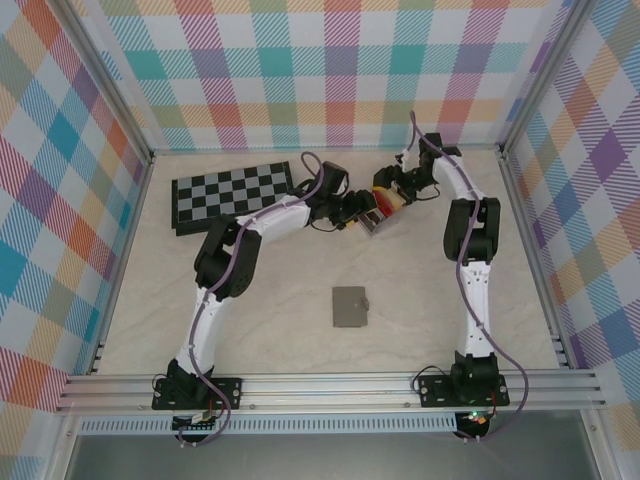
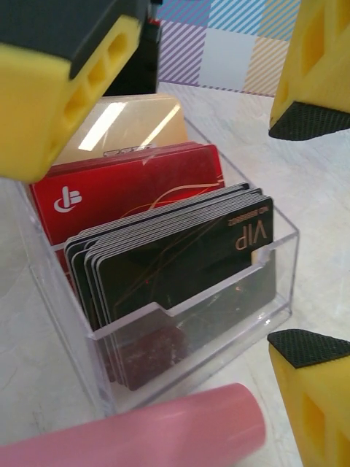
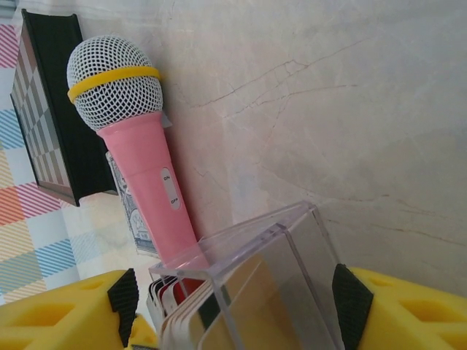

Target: Put the credit cards into the card holder

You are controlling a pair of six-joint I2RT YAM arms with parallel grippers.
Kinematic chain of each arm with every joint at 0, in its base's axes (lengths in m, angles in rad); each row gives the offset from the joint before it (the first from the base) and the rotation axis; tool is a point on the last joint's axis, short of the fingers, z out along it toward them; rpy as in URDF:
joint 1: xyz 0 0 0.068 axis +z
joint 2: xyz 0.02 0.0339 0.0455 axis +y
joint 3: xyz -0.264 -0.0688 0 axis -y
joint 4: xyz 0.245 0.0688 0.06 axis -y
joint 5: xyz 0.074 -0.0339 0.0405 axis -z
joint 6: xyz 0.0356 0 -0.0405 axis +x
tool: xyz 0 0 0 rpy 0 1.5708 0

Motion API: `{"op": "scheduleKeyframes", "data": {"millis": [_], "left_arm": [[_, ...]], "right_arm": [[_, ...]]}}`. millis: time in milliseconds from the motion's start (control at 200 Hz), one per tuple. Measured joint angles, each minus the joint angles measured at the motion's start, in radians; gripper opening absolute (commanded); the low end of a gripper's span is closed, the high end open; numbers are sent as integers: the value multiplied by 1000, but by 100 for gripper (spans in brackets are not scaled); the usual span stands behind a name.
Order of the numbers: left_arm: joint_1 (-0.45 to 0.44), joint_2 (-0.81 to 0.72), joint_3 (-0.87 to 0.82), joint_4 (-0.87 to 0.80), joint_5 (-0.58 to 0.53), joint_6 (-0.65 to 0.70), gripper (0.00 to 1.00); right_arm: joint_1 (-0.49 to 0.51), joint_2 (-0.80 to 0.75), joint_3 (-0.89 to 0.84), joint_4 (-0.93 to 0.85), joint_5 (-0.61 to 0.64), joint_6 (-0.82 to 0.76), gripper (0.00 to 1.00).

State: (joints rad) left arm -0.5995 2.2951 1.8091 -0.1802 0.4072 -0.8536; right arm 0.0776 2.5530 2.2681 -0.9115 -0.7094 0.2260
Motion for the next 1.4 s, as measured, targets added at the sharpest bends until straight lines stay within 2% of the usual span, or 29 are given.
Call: {"op": "scheduleKeyframes", "data": {"millis": [380,635,935,1045,1240,1405], "left_arm": [[-3,104,156,-52,0,-41,70],[-11,130,193,-69,11,-43,70],[-38,129,193,-99,61,-4,70],[-56,86,116,-79,64,8,70],[-80,-58,-143,-8,51,5,70],[-80,-161,-311,38,32,5,71]], "right_arm": [[0,-24,-24,40,4,40,73],[-12,-26,-35,51,-2,46,68],[-34,-184,-313,163,24,43,67],[-41,-281,-455,213,27,51,67],[-25,-458,-707,300,-11,100,67],[-5,-534,-862,365,-21,148,67]]}}
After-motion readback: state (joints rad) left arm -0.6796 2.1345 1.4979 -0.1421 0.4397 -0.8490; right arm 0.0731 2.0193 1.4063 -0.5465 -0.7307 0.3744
